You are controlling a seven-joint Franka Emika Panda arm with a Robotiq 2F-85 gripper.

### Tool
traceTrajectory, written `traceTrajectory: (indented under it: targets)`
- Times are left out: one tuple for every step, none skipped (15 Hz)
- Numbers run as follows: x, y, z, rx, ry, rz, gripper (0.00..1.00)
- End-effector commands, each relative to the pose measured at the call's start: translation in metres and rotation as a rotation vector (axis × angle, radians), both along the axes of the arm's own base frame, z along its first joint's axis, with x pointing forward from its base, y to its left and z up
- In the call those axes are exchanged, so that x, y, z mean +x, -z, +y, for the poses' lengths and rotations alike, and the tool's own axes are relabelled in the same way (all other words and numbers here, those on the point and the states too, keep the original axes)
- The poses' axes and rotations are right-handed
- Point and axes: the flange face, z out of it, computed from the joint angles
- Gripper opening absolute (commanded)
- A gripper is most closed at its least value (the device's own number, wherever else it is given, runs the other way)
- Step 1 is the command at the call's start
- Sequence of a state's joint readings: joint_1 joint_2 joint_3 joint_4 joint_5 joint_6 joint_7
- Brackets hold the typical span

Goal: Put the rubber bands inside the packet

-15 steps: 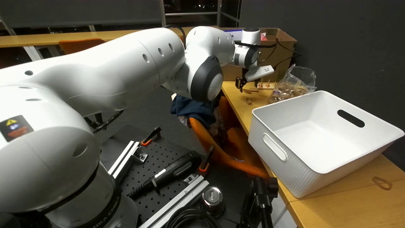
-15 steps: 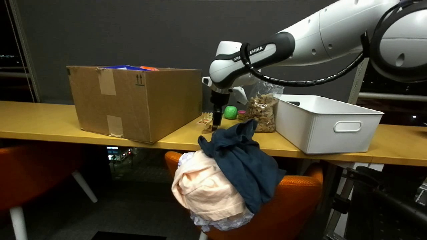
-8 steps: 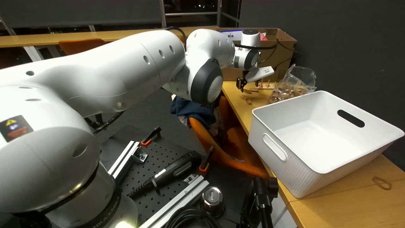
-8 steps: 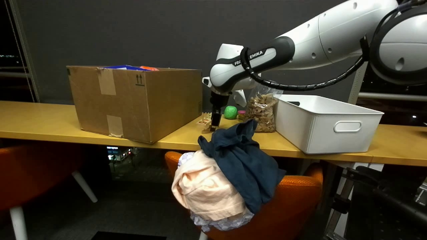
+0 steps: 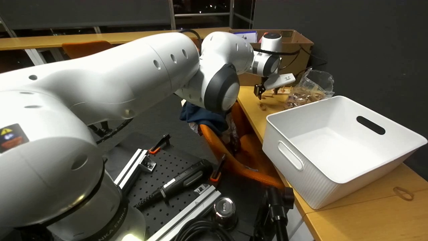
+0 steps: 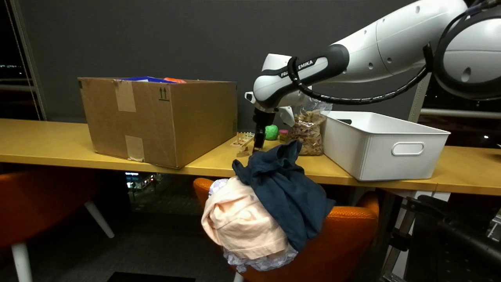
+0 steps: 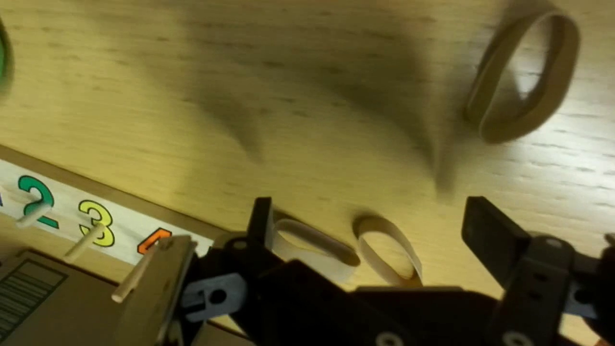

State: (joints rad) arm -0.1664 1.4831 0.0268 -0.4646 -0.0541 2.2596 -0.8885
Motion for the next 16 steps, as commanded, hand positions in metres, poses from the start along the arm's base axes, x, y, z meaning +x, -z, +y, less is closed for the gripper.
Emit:
traceTrajectory:
  targets:
    - [0.0, -0.001, -0.004, 0.001, 0.009, 0.0, 1.0]
    - [-0.001, -0.001, -0.007, 0.001, 0.013, 0.0, 1.0]
    - [-0.001, -0.002, -0.007, 0.002, 0.016, 0.0, 1.0]
    - [0.0, -0.002, -0.003, 0.002, 0.002, 0.004, 1.0]
    - [0.0, -0.005, 0.002, 0.004, 0.013, 0.017, 1.0]
    - [0.0, -0.007, 0.005, 0.013, 0.013, 0.023, 1.0]
    - [0.001, -0.01, 0.006, 0.02, -0.002, 0.021, 1.0]
    - [0.001, -0.011, 0.008, 0.036, -0.008, 0.025, 1.0]
    - [0.001, -0.011, 0.011, 0.054, -0.009, 0.04, 1.0]
    - [-0.001, -0.009, 0.013, 0.047, 0.011, 0.062, 1.0]
    - [-0.002, -0.009, 0.014, 0.041, 0.023, 0.081, 1.0]
    - [-0.003, -0.011, 0.013, 0.035, 0.044, 0.1, 1.0]
    - [-0.004, -0.014, 0.012, 0.046, 0.057, 0.114, 1.0]
    - [-0.006, -0.015, 0.009, 0.041, 0.072, 0.131, 1.0]
    - [-0.007, -0.017, 0.006, 0.03, 0.089, 0.142, 1.0]
    - [-0.007, -0.022, 0.003, 0.024, 0.101, 0.146, 1.0]
